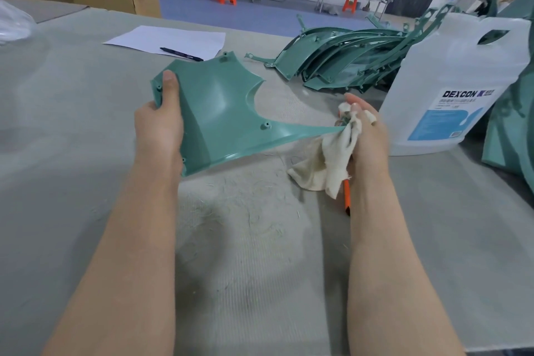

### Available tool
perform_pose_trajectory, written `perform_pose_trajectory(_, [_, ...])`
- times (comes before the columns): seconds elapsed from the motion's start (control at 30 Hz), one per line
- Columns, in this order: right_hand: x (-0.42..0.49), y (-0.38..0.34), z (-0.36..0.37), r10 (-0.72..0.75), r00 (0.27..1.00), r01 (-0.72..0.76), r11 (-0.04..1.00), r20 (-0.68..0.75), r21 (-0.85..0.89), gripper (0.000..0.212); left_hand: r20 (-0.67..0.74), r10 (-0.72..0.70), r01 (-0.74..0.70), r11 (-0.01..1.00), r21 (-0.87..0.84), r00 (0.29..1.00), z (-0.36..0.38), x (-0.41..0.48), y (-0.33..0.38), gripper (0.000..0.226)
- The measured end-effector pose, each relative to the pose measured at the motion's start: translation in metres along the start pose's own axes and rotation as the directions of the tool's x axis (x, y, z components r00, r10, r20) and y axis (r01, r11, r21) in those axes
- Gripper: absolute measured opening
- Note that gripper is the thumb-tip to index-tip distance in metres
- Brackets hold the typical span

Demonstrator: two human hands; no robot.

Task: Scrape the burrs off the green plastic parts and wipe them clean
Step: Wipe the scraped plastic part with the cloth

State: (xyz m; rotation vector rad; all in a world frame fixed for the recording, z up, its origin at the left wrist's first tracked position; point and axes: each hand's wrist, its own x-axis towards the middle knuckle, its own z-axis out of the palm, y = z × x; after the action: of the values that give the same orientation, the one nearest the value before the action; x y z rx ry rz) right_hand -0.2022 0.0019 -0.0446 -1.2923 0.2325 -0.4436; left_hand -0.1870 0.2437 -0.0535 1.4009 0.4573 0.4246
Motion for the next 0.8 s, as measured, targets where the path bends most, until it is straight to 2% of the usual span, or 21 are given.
perform_pose_trajectory(0.07, [0.003, 0.001, 0.001, 0.002, 1.000, -0.001, 0.999, 0.015, -0.033, 0.021, -0.009, 0.029, -0.029, 1.000, 0.004, 1.000, -0.002, 0.001, 0.002, 0.051])
perform_pose_trajectory(0.17, [0.006, 0.007, -0.003, 0.035, 0.999, -0.039, 0.994, -0.039, -0.100, 0.034, -0.006, 0.059, -0.059, 0.998, -0.005, 0.998, -0.001, 0.000, 0.004, 0.050])
perform_pose_trajectory(0.27, [0.007, 0.012, -0.007, 0.073, 0.995, -0.086, 0.975, -0.073, -0.203, 0.035, -0.009, 0.077, -0.077, 0.997, -0.026, 0.997, 0.001, -0.003, 0.005, 0.050])
perform_pose_trajectory(0.37, [0.009, 0.014, -0.006, 0.094, 0.992, -0.100, 0.992, -0.087, -0.074, 0.040, -0.046, 0.109, -0.110, 0.994, -0.017, 0.993, 0.003, -0.003, 0.003, 0.052])
perform_pose_trajectory(0.47, [0.003, 0.010, 0.002, 0.129, 0.992, -0.128, 0.992, -0.019, 0.015, 0.027, -0.084, 0.089, -0.092, 0.995, -0.039, 0.993, 0.005, -0.002, 0.000, 0.052])
perform_pose_trajectory(0.57, [0.001, 0.006, 0.009, 0.181, 0.983, -0.186, 0.944, 0.044, 0.273, 0.021, -0.116, 0.072, -0.079, 0.995, -0.059, 0.991, 0.003, -0.001, -0.002, 0.053])
perform_pose_trajectory(0.63, [0.000, 0.004, 0.008, 0.151, 0.989, -0.149, 0.968, 0.005, 0.203, 0.019, -0.110, 0.097, -0.102, 0.994, -0.040, 0.989, 0.003, -0.001, -0.002, 0.055])
perform_pose_trajectory(0.8, [0.005, 0.006, 0.002, 0.067, 0.993, -0.077, 0.992, -0.097, -0.103, 0.039, -0.080, 0.146, -0.146, 0.989, 0.013, 0.986, 0.001, 0.001, -0.002, 0.058])
